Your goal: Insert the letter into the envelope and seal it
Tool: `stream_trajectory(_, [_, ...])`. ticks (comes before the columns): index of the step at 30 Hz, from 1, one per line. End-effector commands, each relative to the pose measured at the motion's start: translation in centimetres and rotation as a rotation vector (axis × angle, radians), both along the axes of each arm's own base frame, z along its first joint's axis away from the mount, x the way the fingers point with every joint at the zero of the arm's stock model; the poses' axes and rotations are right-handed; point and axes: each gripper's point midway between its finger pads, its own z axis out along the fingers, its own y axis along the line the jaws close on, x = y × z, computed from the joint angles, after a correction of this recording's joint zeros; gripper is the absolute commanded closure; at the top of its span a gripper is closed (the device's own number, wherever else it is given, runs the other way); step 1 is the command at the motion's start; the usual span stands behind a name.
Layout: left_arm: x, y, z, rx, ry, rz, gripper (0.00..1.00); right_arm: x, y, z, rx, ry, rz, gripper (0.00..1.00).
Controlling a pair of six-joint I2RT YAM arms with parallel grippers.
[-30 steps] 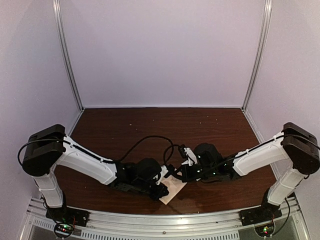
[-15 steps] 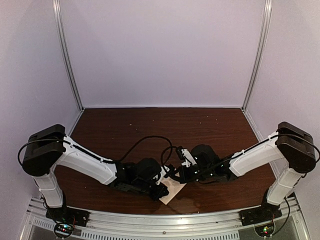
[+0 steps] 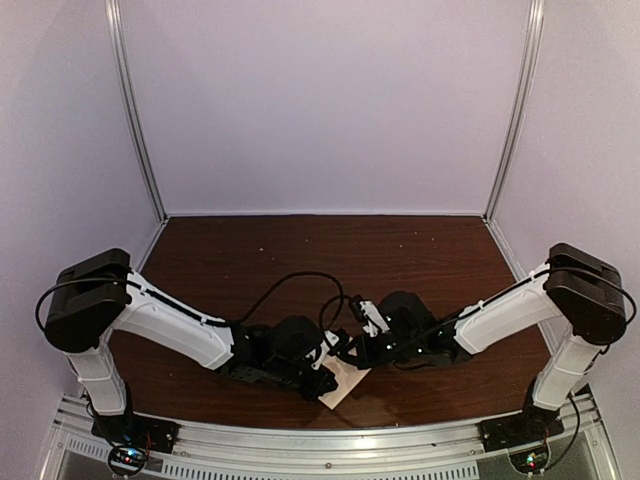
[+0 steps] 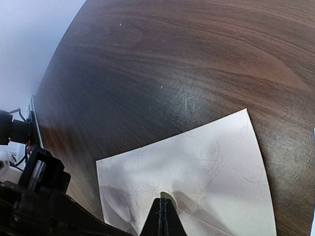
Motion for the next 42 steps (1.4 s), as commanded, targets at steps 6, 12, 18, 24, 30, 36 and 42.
stream_trajectory(6, [-0.3,1.4,-2.0,0.064,0.028,0.007,1.0,-0.7,1.1,-0.5,0.013,0.018,0.031,1.0])
stream_trajectory(12, [-0.3,1.4,-2.1,0.067,0.029,0.006,1.0,-1.0,1.5,-0.7,0.024,0.028,0.043,1.0])
stream_trajectory(18, [-0.3,1.4,-2.2,0.067,0.03,0.006,1.0,-1.1,1.8,-1.1,0.025,0.038,0.052,1.0])
stream_trajectory(24, [-0.3,1.3,-2.1,0.065,0.03,0.005,1.0,-1.4,2.2,-1.0,0.046,0.05,0.065,1.0])
stream_trajectory(30, [-0.3,1.3,-2.2,0.067,0.031,0.005,1.0,-1.5,2.8,-0.5,0.074,0.059,0.08,0.95])
stream_trajectory(36, [-0.4,1.6,-2.4,0.075,0.036,0.011,1.0,-1.5,2.9,0.9,0.089,0.04,0.086,0.83])
stream_trajectory(42, [-0.3,1.5,-2.3,0.071,0.037,0.012,1.0,-1.2,2.3,1.7,0.076,0.012,0.07,0.75])
